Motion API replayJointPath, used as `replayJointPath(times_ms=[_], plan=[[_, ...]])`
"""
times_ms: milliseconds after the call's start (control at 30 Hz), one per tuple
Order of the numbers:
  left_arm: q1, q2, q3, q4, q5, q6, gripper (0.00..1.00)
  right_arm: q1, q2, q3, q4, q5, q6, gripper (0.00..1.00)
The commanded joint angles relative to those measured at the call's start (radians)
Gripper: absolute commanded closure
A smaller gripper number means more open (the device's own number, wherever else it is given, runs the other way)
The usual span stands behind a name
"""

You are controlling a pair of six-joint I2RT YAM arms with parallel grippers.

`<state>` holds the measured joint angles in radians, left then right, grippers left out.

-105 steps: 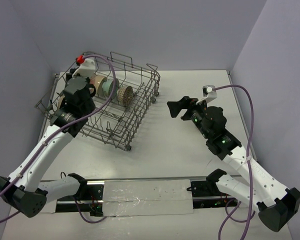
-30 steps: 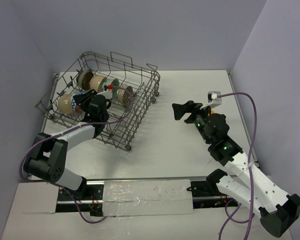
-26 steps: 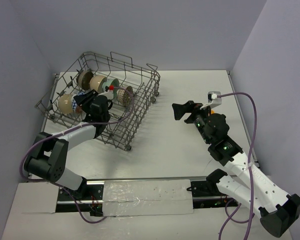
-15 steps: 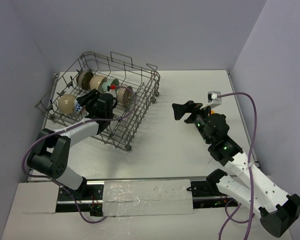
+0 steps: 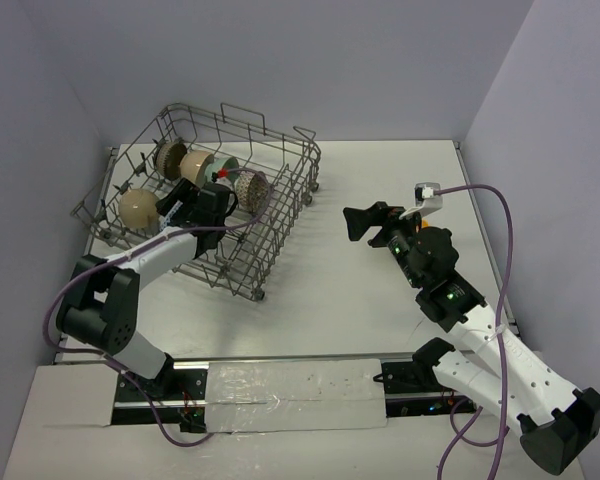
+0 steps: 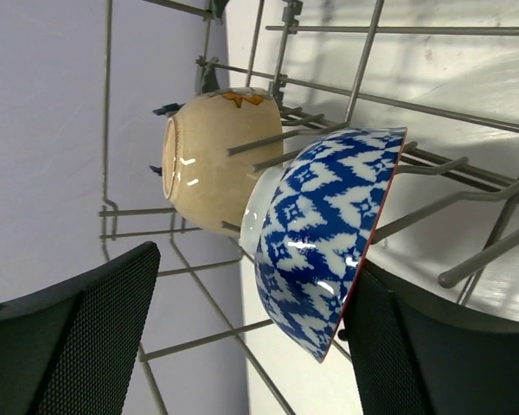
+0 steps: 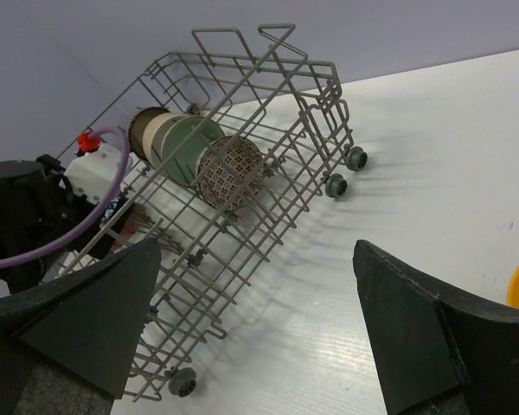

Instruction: Load the bowls into the dish rack

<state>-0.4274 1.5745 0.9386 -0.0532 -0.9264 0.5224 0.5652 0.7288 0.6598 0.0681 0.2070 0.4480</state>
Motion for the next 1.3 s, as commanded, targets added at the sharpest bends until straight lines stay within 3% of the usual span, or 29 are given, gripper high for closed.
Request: replayJointPath(times_ms=[0, 233, 567, 767, 867, 1000, 1267], plan=[[-0.011, -0.04, 0.052, -0.025, 0.173, -0.194, 0.13, 0.005, 0.001, 0.003, 0.041, -0.012, -0.003, 0.0], [-0.005, -0.108, 0.103, -0.079, 0.274, -0.285, 0.1, 0.005, 0.02, 0.018, 0.035, -0.041, -0.011, 0.0], [0.036, -0.224, 0.144, -0.162, 0.27, -0.381, 0.05, 0.005, 0.069, 0.063, -0.002, -0.051, -0.02, 0.0], [0.096, -0.343, 0.161, -0.181, 0.31, -0.527, 0.01, -0.002, 0.11, 0.124, -0.129, 0.133, 0.003, 0.0], [0.13, -0.402, 0.167, -0.189, 0.394, -0.651, 0.01, -0.057, 0.162, 0.196, -0.272, 0.236, 0.084, 0.01], [0.157, -0.491, 0.134, -0.16, 0.585, -0.771, 0.01, -0.273, 0.26, 0.228, -0.445, 0.207, 0.165, 0.07], [0.164, -0.59, 0.037, -0.091, 0.802, -0.841, 0.01, -0.484, 0.411, 0.209, -0.534, 0.197, 0.244, 0.14]])
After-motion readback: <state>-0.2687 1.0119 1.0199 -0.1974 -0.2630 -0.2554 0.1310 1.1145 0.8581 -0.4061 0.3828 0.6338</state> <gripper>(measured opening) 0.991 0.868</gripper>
